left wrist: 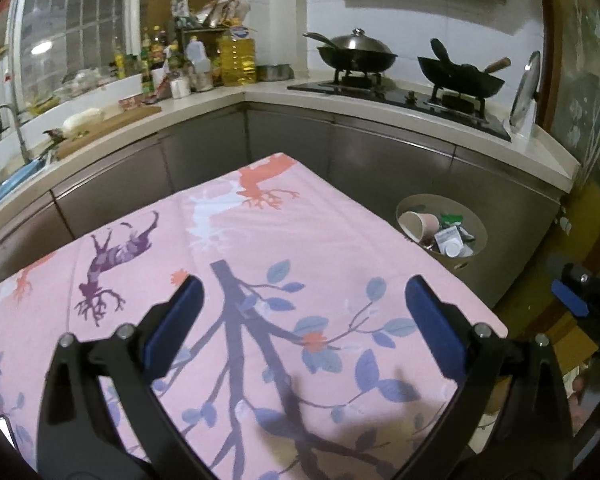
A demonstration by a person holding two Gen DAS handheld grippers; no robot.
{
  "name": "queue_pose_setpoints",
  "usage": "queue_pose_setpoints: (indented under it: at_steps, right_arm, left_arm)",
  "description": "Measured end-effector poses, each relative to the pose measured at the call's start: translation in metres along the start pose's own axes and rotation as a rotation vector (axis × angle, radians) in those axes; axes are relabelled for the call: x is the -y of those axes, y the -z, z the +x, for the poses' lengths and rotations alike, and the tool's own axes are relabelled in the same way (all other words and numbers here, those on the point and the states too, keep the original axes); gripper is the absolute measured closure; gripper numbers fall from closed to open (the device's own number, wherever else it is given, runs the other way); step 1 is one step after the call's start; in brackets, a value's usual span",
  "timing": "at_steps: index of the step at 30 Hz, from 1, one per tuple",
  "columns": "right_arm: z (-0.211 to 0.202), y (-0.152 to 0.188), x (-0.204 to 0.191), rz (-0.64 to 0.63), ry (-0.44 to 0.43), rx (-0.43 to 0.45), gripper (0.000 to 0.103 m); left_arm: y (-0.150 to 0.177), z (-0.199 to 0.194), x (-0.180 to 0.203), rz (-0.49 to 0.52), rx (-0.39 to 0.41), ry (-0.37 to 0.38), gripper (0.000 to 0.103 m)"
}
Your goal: Collect trash
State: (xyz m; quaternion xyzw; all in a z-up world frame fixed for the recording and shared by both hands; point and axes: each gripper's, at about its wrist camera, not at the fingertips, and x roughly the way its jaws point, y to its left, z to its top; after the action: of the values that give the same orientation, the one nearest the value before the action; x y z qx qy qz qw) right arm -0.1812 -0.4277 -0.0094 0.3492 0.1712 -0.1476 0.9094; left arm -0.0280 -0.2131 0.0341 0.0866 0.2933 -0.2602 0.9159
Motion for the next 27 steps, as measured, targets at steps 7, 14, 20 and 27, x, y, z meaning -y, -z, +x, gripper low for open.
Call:
queue_pose_setpoints:
  at_steps: [7,14,20,27]
  right_arm:
    - [-0.01,0.0,-0.027,-0.001,0.046,0.014,0.013]
    - [-0.022,0.004,-0.045,-0.02,0.039,0.045,0.012]
    - [-0.018,0.008,-0.05,-0.027,0.028,0.02,0.012]
    - [-0.021,0.011,-0.053,-0.022,0.034,0.031,0.012]
  left_arm:
    - [0.005,-0.019,-0.009,0.005,0.041,-0.014,0.006]
    - [0.005,-0.032,-0.011,0.017,0.068,-0.003,0.006]
    - [0.005,-0.04,-0.012,0.021,0.082,0.002,0.006]
    - [0.006,-0.045,-0.012,0.028,0.097,-0.002,0.006]
